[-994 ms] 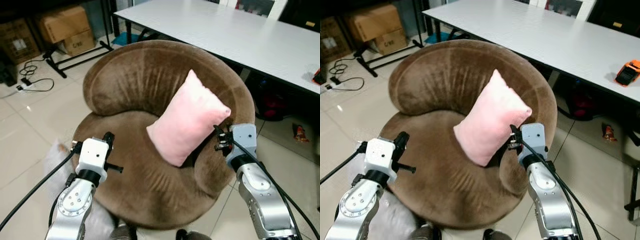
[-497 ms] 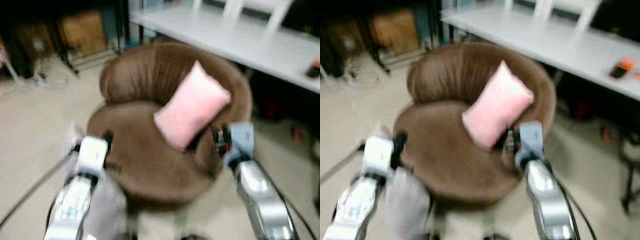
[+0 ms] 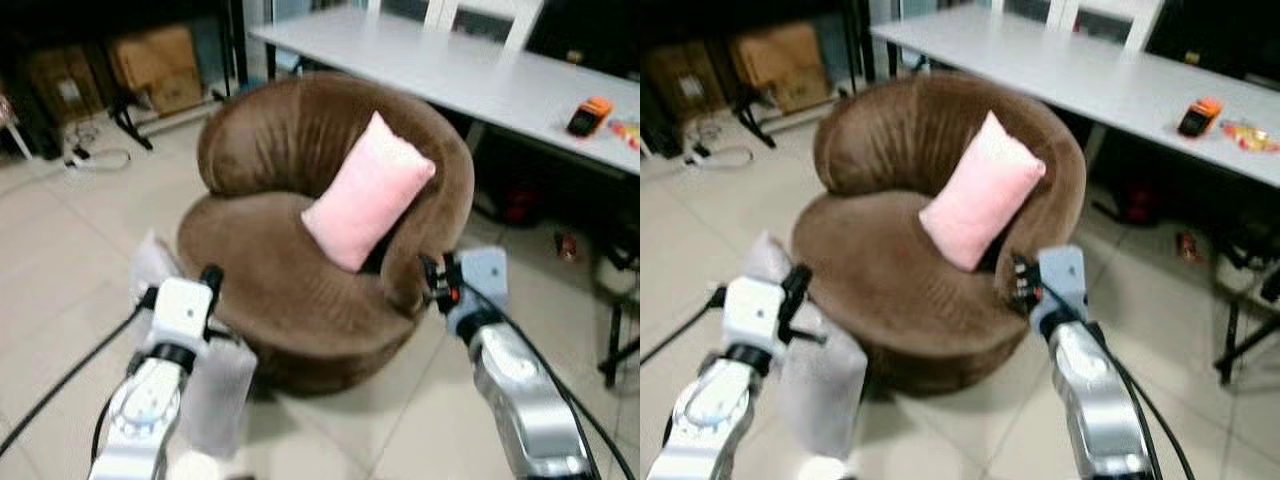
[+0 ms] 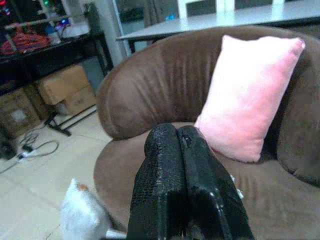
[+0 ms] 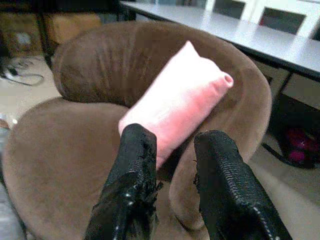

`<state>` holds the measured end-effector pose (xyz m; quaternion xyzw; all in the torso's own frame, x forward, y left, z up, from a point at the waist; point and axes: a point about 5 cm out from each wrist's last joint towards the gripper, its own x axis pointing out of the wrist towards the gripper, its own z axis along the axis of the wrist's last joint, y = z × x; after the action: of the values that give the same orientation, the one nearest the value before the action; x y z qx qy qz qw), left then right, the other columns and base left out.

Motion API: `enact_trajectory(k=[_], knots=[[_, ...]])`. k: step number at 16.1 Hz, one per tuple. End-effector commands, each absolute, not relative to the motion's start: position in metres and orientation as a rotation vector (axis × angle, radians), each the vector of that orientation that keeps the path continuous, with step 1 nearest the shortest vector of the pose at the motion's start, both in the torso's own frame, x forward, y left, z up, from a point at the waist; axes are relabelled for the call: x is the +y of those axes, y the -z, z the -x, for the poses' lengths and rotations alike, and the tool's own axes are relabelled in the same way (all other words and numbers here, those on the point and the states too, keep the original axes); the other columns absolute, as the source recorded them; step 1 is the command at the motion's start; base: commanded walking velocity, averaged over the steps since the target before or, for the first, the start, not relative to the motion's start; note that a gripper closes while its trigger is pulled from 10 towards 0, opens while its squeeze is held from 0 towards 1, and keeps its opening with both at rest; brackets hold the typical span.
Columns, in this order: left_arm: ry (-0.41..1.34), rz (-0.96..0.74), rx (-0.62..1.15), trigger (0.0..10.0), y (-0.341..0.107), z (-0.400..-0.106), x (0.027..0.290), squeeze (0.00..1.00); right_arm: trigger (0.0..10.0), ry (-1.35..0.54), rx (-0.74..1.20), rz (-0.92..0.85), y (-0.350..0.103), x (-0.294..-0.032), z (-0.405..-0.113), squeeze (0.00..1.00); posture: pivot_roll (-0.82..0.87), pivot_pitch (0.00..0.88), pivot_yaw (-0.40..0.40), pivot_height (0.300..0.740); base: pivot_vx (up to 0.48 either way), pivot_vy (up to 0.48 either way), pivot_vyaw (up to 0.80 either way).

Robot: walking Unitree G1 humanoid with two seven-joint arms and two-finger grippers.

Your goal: Move the pillow to the sofa from floor

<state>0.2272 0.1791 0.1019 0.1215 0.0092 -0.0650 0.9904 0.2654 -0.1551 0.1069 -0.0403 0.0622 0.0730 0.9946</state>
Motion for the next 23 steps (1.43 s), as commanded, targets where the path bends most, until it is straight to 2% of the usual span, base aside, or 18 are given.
enact_trajectory(k=[1, 19, 20, 21, 22, 23], knots=[[0.139, -0.237, 0.017, 10.0, -0.1028, -0.2285, 0.1756, 0.0, 10.0, -0.141, 0.138, 0.1, -0.1048, -0.1595, -0.2651, 0.0, 0.0, 0.035, -0.021, 0.74, 0.0, 0.401, 0.0], [0.132, -0.237, 0.013, 10.0, -0.105, -0.2281, 0.1767, 0.0, 10.0, -0.167, 0.132, 0.048, -0.1033, -0.1552, -0.2655, 0.0, 0.02, 0.01, -0.021, 0.74, 0.0, 0.451, 0.0], [0.128, -0.23, 0.004, 10.0, -0.1056, -0.2286, 0.1767, 0.0, 10.0, -0.171, 0.13, 0.02, -0.1036, -0.1546, -0.2652, 0.09, 0.02, 0.01, -0.021, 0.74, 0.0, 0.0, 0.0], [0.121, -0.231, 0.007, 10.0, -0.1057, -0.2295, 0.1773, 0.0, 10.0, -0.183, 0.14, 0.022, -0.1026, -0.1534, -0.2653, 0.47, 0.02, 0.01, -0.02, 0.74, 0.0, 0.0, 0.0], [0.123, -0.232, 0.007, 10.0, -0.106, -0.2305, 0.1781, 0.0, 10.0, -0.2, 0.144, 0.049, -0.1019, -0.1515, -0.2653, 0.79, 0.02, 0.011, -0.02, 0.74, 0.0, 0.0, 0.0], [0.129, -0.219, -0.004, 10.0, -0.1076, -0.2313, 0.1788, 0.0, 10.0, -0.204, 0.143, 0.058, -0.1021, -0.1504, -0.2657, 1.0, 0.02, 0.013, -0.02, 0.74, 0.0, 0.0, 0.0]])
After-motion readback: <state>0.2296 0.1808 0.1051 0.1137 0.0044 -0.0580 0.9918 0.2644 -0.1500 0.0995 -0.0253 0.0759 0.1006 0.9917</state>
